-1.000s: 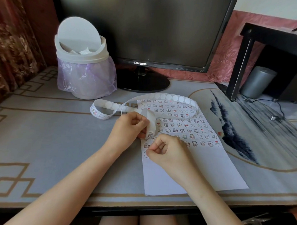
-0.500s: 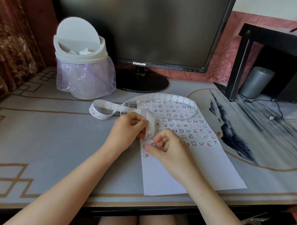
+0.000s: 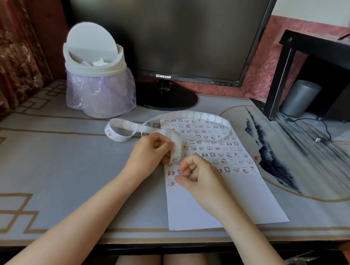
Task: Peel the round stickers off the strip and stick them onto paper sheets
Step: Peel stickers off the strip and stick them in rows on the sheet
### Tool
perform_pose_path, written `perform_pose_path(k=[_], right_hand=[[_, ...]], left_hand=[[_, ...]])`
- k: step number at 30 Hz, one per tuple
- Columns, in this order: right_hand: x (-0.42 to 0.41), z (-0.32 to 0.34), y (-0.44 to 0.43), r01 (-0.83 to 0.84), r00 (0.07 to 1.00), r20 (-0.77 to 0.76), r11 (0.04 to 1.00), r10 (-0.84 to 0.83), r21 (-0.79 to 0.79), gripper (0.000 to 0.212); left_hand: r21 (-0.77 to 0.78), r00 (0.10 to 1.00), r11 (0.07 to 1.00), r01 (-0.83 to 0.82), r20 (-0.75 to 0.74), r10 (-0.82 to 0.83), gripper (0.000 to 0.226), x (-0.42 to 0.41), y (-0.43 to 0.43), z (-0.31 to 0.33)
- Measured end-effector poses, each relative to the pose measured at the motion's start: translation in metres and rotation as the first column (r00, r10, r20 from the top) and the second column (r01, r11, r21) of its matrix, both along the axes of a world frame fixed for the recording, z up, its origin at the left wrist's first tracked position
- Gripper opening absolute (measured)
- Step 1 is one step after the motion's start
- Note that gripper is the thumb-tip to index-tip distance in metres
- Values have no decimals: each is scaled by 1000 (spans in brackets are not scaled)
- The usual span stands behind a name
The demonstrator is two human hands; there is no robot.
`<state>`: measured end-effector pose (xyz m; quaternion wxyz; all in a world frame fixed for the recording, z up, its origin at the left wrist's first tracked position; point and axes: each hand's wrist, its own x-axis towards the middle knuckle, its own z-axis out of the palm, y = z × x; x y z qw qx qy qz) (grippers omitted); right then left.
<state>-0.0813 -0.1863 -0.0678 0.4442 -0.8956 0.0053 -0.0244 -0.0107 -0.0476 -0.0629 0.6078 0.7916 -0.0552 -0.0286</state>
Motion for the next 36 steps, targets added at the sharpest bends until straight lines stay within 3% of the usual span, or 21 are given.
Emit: perform_pose_path(k=[6, 11, 14, 20, 28, 36], right_hand=[[6, 23, -6, -34, 995, 95, 996, 26, 82, 6], [24, 30, -6, 34, 972, 228, 997, -50, 72, 6], [28, 24, -3, 17, 974, 225, 995, -39, 101, 8], [32, 20, -2, -5, 971, 227, 949, -71, 316, 15], [32, 21, -3, -28, 969, 238, 918, -74, 396, 17], [33, 21, -6, 16, 965, 230, 905, -126, 426, 21]], left_hand=[[-25, 988, 999, -48, 144, 51, 10, -5, -1, 6], [-117, 988, 992, -47, 141, 63, 10, -5, -1, 9], [-158, 990, 987, -44, 124, 64, 10, -4, -1, 9], [-207, 991, 977, -42, 118, 67, 11, -5, -1, 10], [-277, 996, 961, 20, 86, 4, 15, -5, -3, 10], [-217, 994, 973, 81, 96, -61, 11, -7, -3, 11]])
